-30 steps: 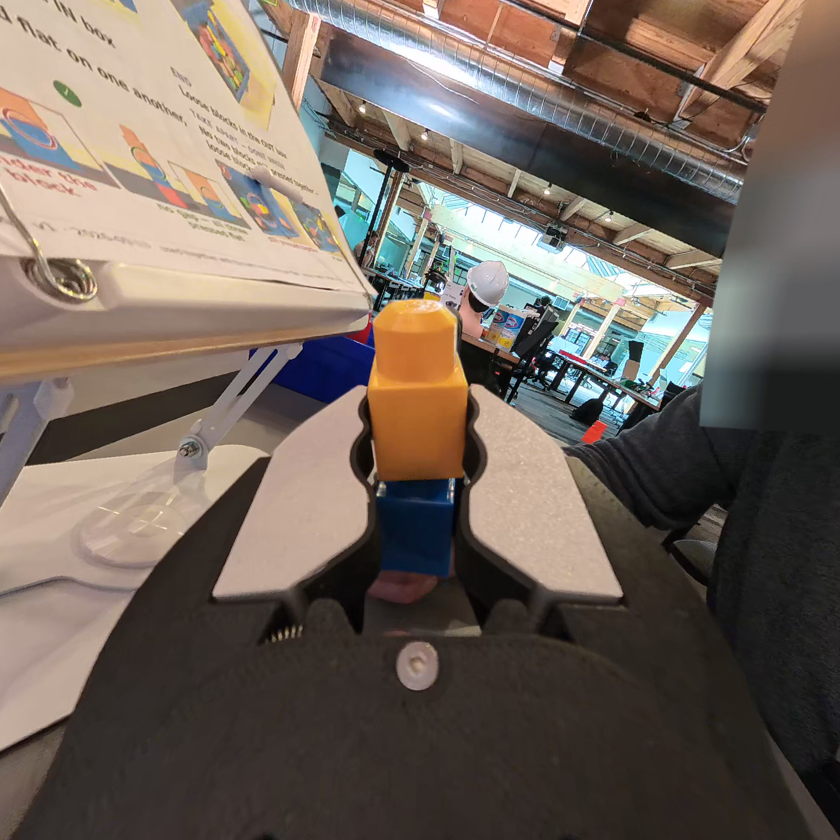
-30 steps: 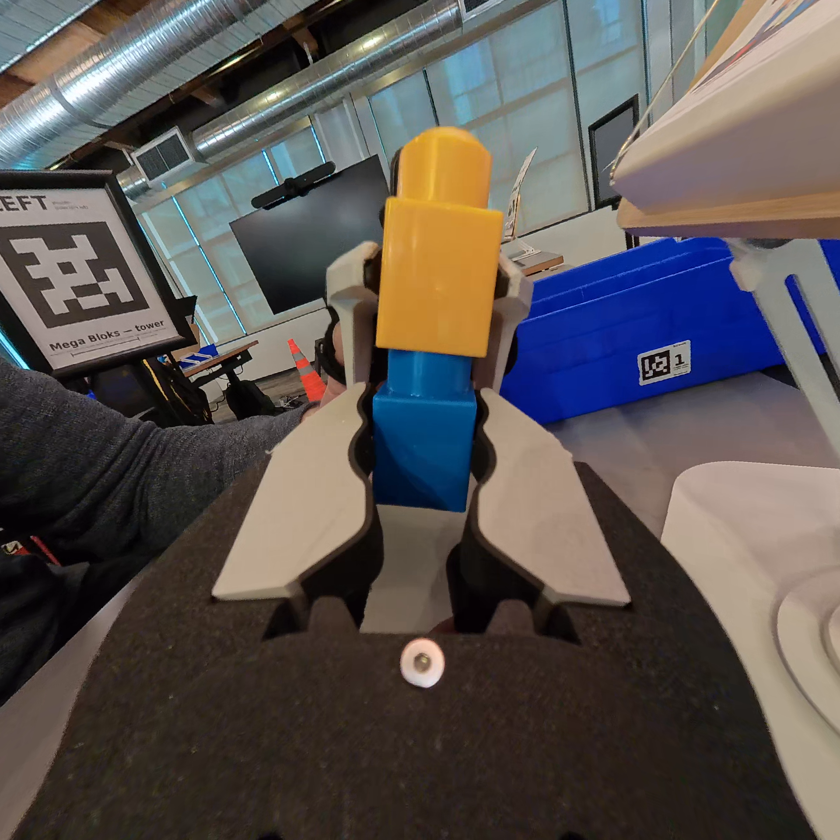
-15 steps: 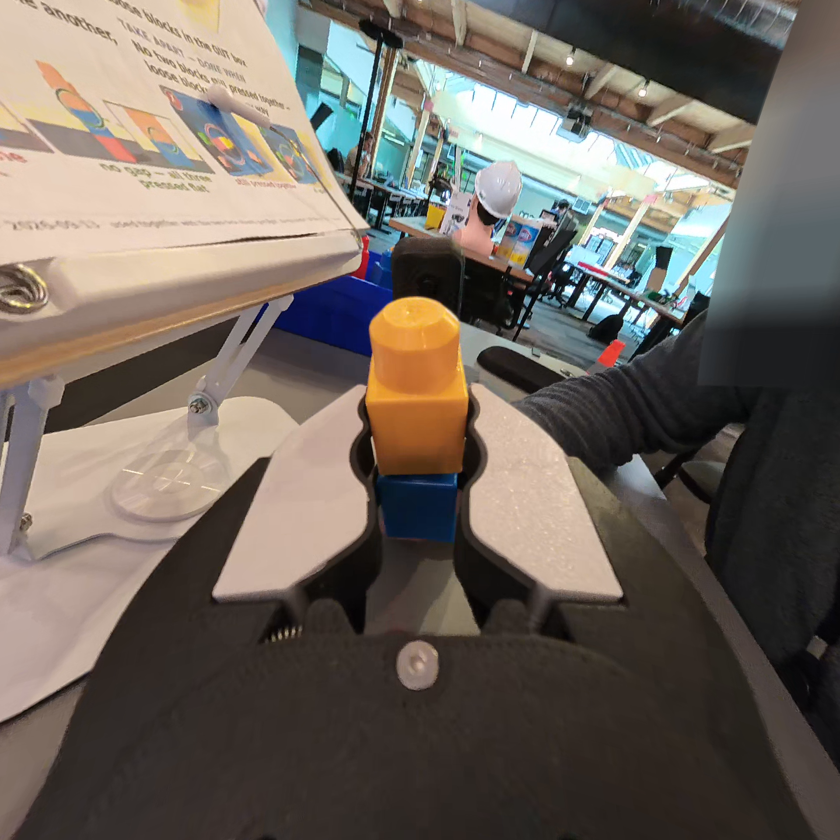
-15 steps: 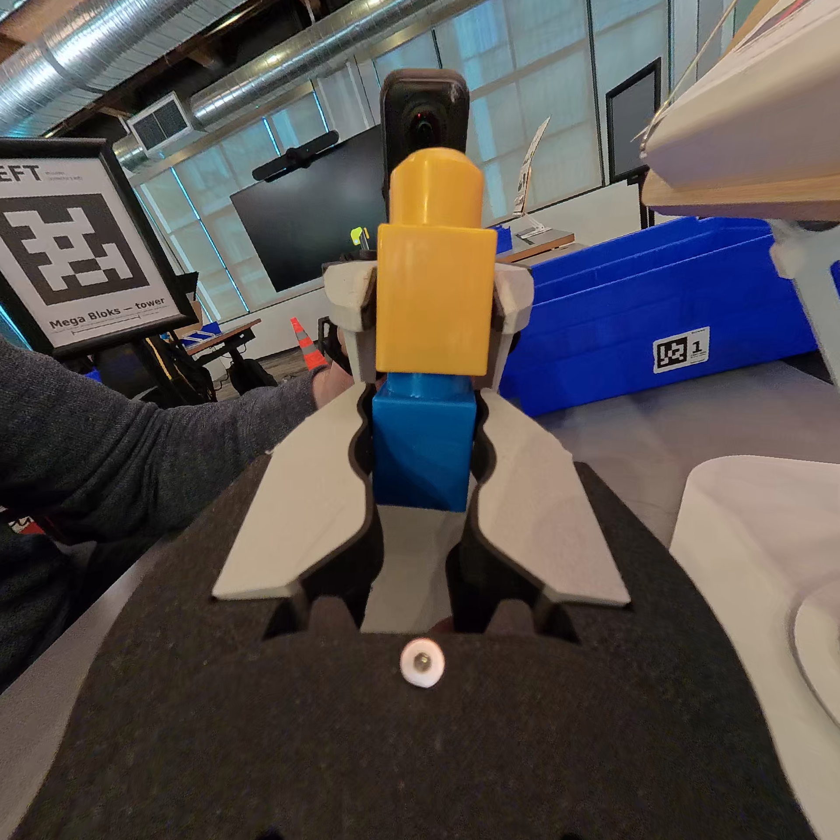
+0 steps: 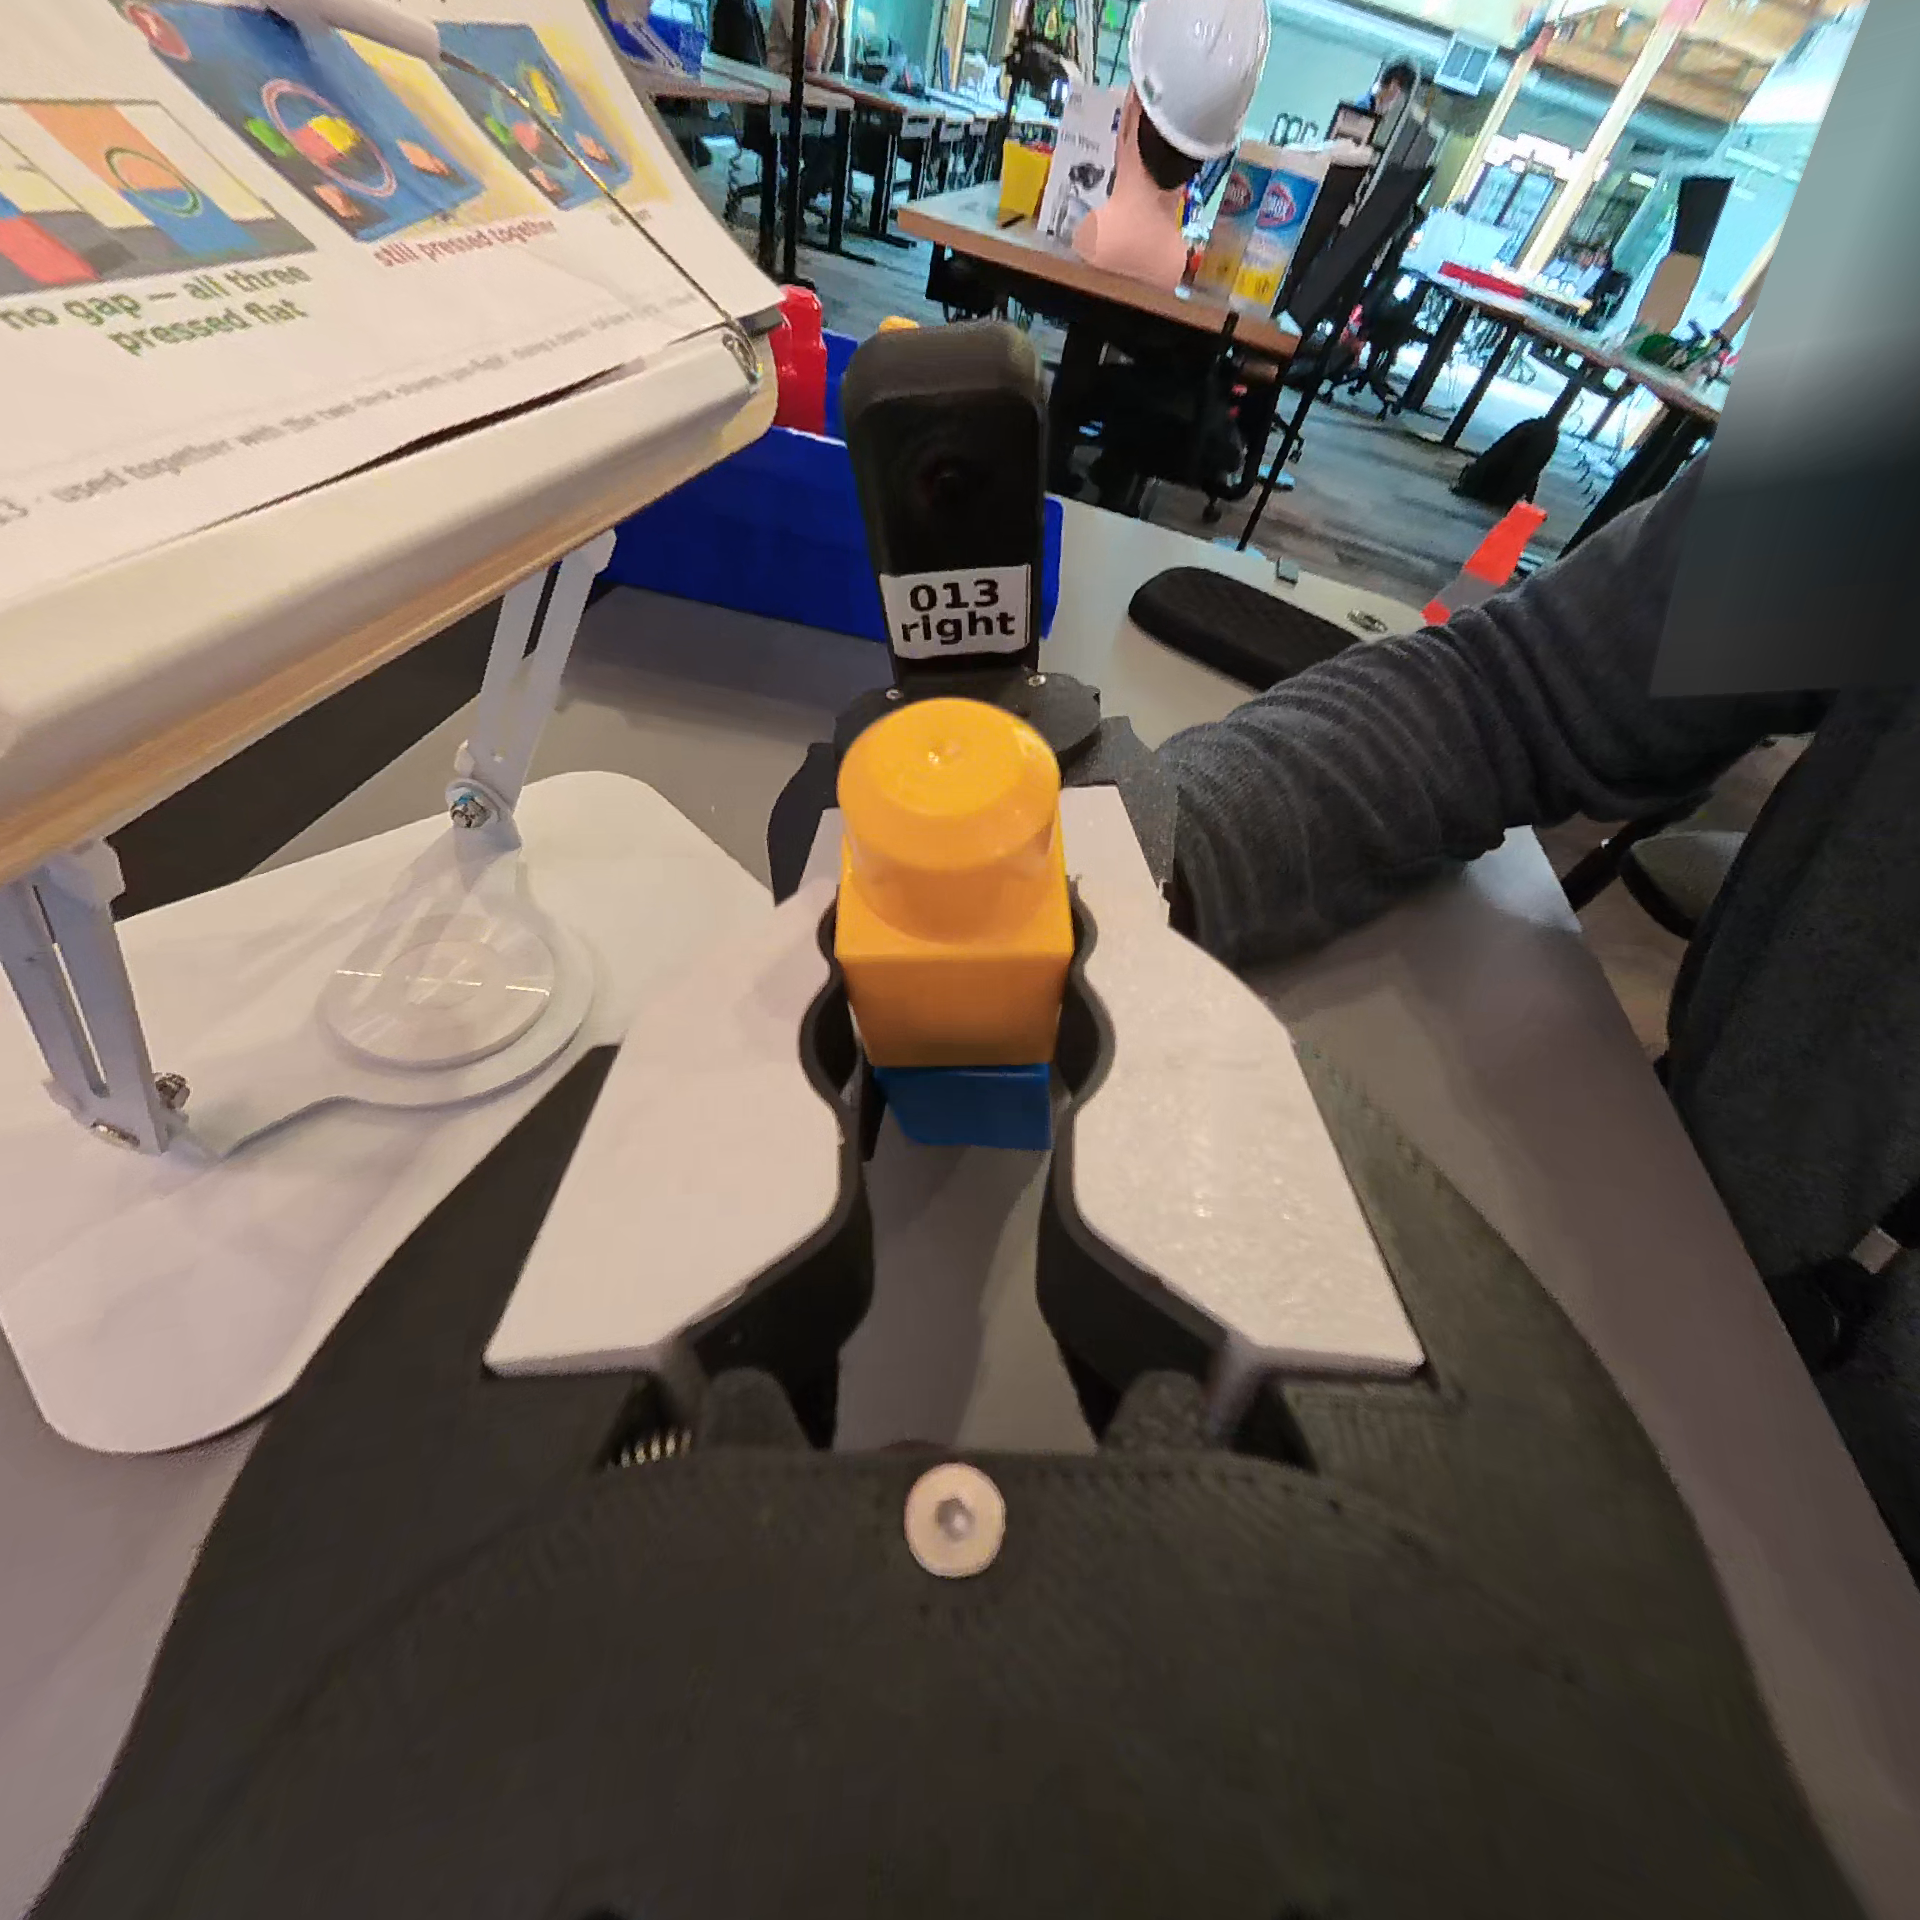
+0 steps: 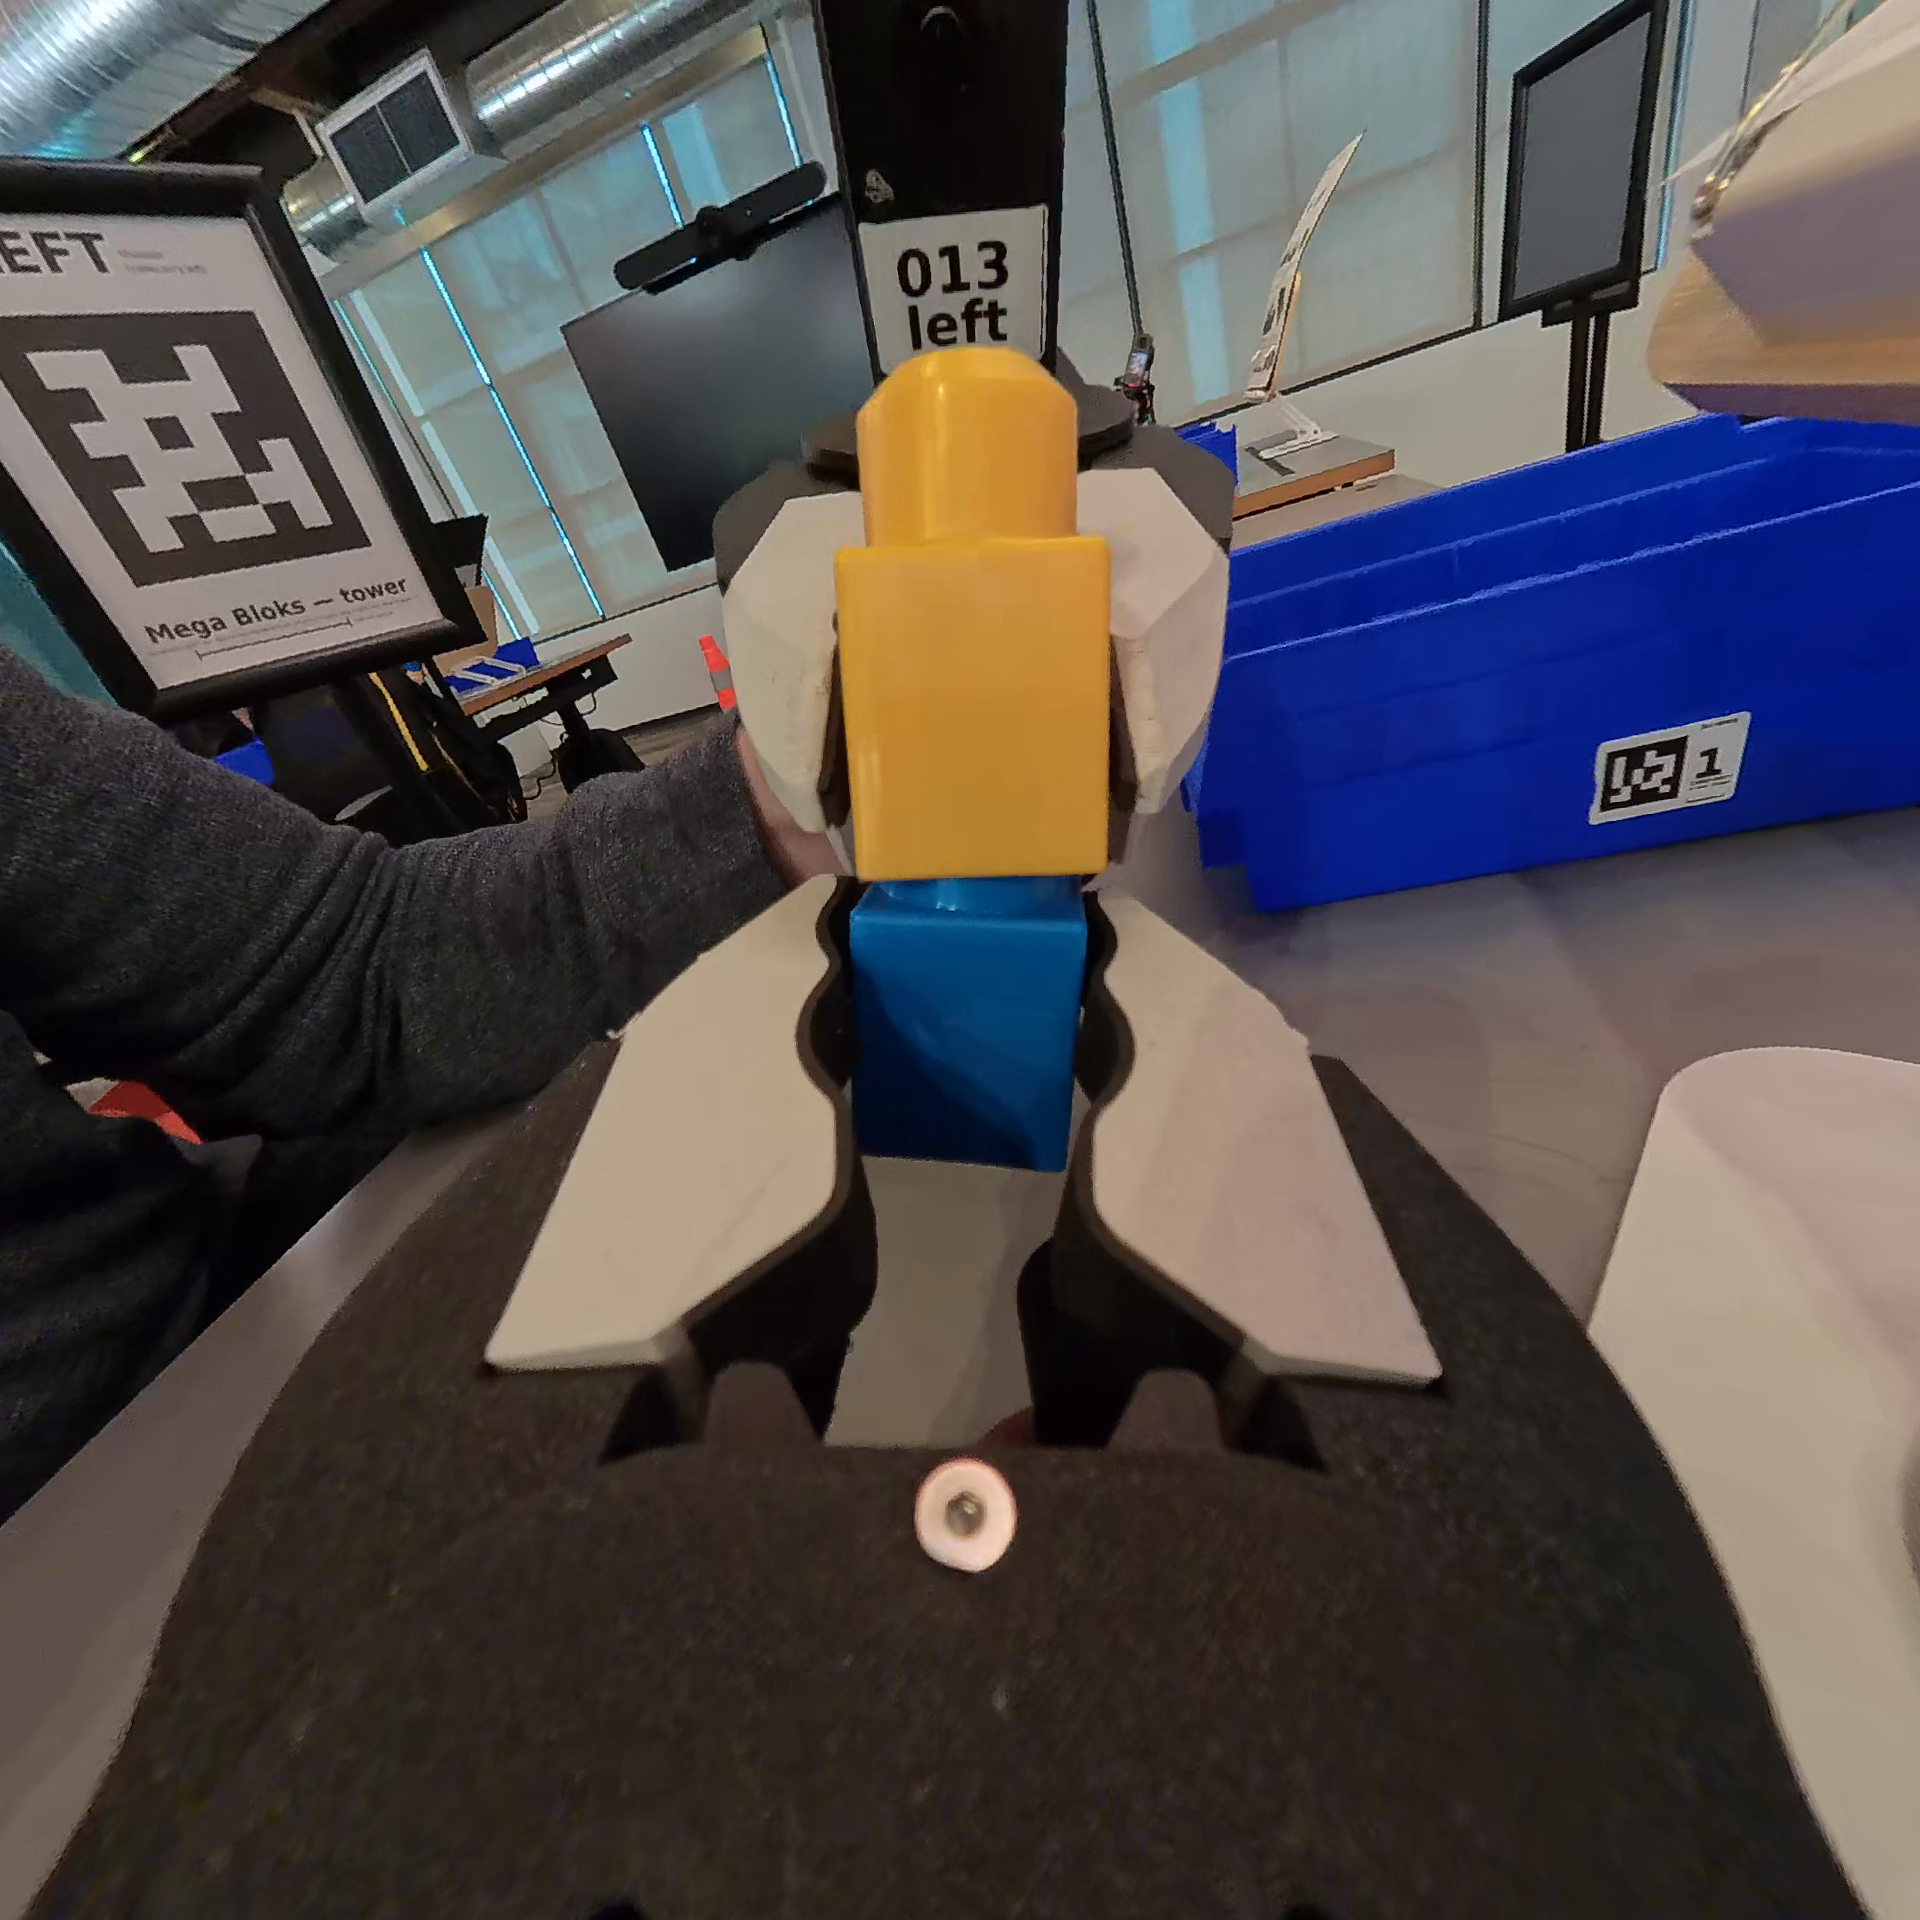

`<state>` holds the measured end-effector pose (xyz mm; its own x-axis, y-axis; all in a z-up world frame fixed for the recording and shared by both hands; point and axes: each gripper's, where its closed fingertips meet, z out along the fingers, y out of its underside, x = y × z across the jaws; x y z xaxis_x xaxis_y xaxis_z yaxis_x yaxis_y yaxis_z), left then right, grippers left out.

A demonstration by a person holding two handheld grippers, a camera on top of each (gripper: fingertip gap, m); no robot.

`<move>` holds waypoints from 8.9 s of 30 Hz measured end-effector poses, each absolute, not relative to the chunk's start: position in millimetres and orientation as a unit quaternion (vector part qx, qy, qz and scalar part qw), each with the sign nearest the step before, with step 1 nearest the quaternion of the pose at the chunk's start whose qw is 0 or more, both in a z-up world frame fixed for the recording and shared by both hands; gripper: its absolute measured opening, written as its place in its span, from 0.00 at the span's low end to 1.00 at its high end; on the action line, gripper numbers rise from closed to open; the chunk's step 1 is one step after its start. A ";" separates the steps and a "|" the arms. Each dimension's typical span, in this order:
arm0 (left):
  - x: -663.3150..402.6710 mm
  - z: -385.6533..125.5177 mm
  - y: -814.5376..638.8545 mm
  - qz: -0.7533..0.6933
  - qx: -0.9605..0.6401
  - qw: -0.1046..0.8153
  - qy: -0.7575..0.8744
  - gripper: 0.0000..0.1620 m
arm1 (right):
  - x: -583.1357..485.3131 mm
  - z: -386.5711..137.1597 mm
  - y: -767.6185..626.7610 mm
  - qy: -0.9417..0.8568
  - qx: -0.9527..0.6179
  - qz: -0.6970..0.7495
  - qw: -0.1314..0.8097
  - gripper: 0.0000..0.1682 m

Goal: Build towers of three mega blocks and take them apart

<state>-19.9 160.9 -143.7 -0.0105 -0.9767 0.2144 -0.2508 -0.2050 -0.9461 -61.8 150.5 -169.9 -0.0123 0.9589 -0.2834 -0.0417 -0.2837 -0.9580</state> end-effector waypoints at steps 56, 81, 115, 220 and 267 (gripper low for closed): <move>-17.0 -154.5 145.6 -0.516 -0.595 0.324 0.525 0.23 | -71.0 -181.8 139.8 -0.461 -0.562 0.542 0.421 0.21; -33.2 -133.8 157.1 -0.537 -0.590 0.353 0.489 0.22 | -68.1 -176.7 142.7 -0.443 -0.557 0.558 0.426 0.21; -217.8 -204.1 377.6 -0.244 -0.894 0.304 0.222 0.29 | -65.1 -175.2 143.9 -0.435 -0.556 0.566 0.426 0.21; -34.8 -101.0 161.8 -0.627 -0.515 0.430 0.395 0.22 | -70.4 -181.9 134.5 -0.467 -0.554 0.566 0.394 0.21; -27.1 -141.3 151.4 -0.565 -0.562 0.392 0.460 0.22 | -72.3 -184.6 139.3 -0.463 -0.568 0.545 0.407 0.21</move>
